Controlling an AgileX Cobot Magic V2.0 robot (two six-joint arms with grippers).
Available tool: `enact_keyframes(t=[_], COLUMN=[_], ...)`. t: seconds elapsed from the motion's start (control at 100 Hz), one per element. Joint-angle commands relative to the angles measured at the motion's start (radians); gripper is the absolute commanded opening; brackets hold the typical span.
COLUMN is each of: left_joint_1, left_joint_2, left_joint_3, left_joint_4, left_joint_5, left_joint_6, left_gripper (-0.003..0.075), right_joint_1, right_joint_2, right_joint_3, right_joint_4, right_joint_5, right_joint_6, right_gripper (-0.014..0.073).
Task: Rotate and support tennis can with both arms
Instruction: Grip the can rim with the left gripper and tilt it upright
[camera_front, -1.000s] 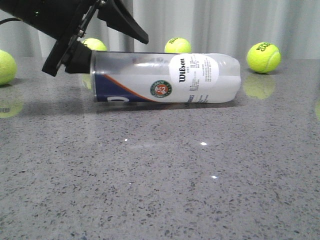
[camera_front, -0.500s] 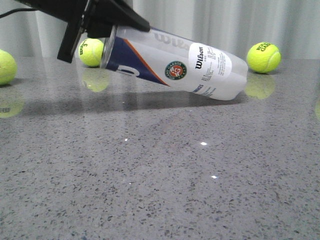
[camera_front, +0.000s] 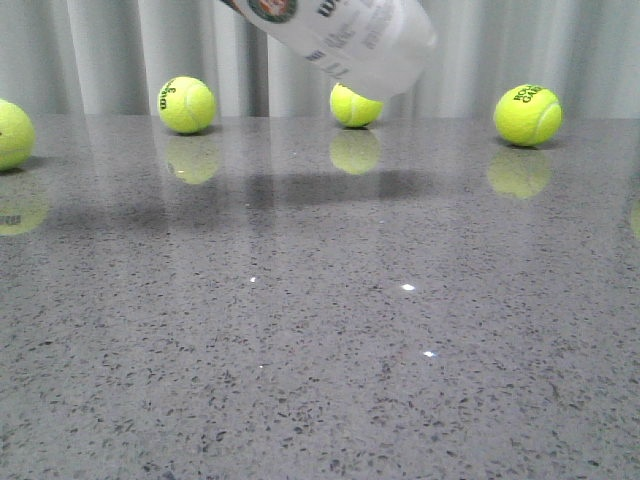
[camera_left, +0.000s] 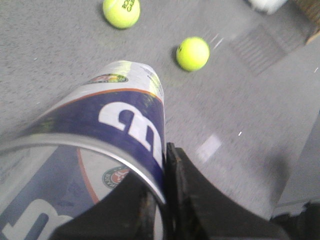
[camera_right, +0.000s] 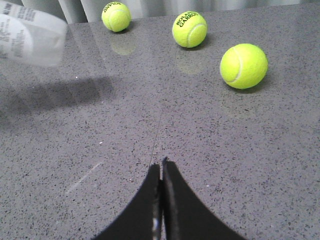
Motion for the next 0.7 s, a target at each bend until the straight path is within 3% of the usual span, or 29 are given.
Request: enact_keyframes(t=[0.0,0.17,0.45,0.69], left_joint_1=[-0.008,-0.050,-0.161,-0.180], left_joint_2=[-0.037,-0.037,-0.037,-0.025], left_joint_3=[-0.104,-0.184,-0.195,-0.195], left_joint_4=[0.089,0.333,0.553,0.587], left_joint_5=[0.047,0.140,0.241,0.241], left_joint_6=[-0.089,-0.209,-0.302,-0.302], left_gripper=[-0.0021,-0.0021,-0.0021,-0.0021], right_joint_1=[-0.007,-0.007,-0.007,-0.007], right_joint_2=[0.013,0.013,0.013,0.013], right_joint_3=[-0.023,-0.023,-0.023,-0.023], right_joint_4=[-0.005,-0.005,-0.005,-0.005], right_joint_5=[-0.080,-0.080,-0.080,-0.080], right_joint_6=[-0.003,-0.003,-0.003,-0.003], right_gripper=[-0.0051,-0.0051,-0.0051,-0.0051])
